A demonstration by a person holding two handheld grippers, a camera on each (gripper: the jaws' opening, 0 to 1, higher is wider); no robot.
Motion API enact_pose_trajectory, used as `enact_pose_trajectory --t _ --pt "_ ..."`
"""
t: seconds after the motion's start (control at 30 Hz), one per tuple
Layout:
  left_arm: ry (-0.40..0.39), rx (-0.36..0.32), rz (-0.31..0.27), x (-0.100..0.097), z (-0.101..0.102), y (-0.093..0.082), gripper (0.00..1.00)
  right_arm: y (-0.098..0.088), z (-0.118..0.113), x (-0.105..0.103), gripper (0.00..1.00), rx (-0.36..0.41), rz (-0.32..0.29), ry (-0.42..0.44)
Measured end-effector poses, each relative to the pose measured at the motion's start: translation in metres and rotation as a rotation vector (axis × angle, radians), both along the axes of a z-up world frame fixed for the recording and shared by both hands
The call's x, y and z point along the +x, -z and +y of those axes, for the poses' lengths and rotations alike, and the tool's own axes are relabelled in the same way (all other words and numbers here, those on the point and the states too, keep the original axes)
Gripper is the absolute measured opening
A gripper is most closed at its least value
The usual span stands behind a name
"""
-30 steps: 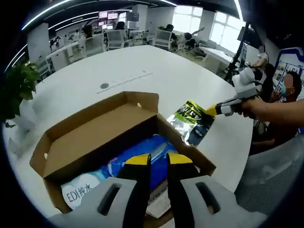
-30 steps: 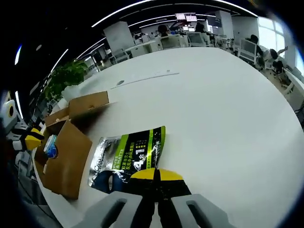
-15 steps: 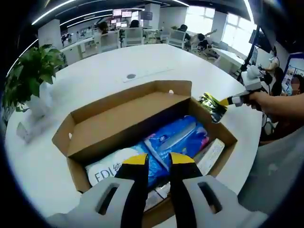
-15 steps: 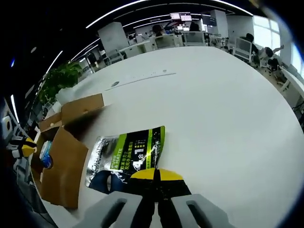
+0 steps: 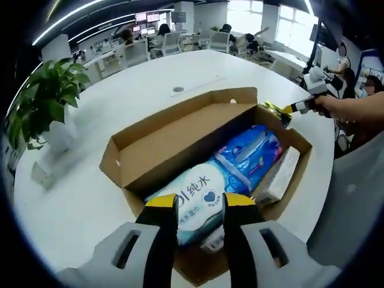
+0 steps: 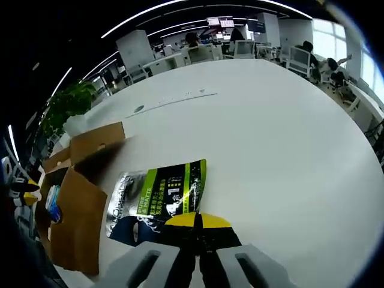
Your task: Operate the shoe box by opening the lid, removing the specified soft item, and placing it in the target area until the item is outside and the box remains undamaged.
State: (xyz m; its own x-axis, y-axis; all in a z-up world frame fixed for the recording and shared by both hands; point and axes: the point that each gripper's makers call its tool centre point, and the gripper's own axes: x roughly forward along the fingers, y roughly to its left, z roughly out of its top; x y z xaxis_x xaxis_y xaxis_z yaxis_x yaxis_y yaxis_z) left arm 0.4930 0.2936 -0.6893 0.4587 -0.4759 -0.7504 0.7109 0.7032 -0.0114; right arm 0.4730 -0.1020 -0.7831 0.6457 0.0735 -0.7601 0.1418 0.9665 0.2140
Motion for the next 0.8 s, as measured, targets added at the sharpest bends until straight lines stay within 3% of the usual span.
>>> enact_pose_trajectory --t 0.33,0.5,0.77,0.8 --pt "0.169 0.047 0.011 0.000 -0.005 0.012 0.36 0.003 0.003 -0.001 0.00 -0.033 0.020 -0.086" --pt "0.246 0.114 0.007 0.000 -0.004 0.020 0.39 0.002 0.001 0.000 0.00 -0.051 0.025 -0.095" --pt "0.322 0.136 0.014 0.003 -0.007 0.029 0.44 0.001 0.000 0.002 0.00 -0.112 0.022 -0.168" --pt "0.330 0.141 0.021 0.003 -0.006 0.030 0.44 0.001 0.001 0.000 0.05 -0.117 0.024 -0.178"
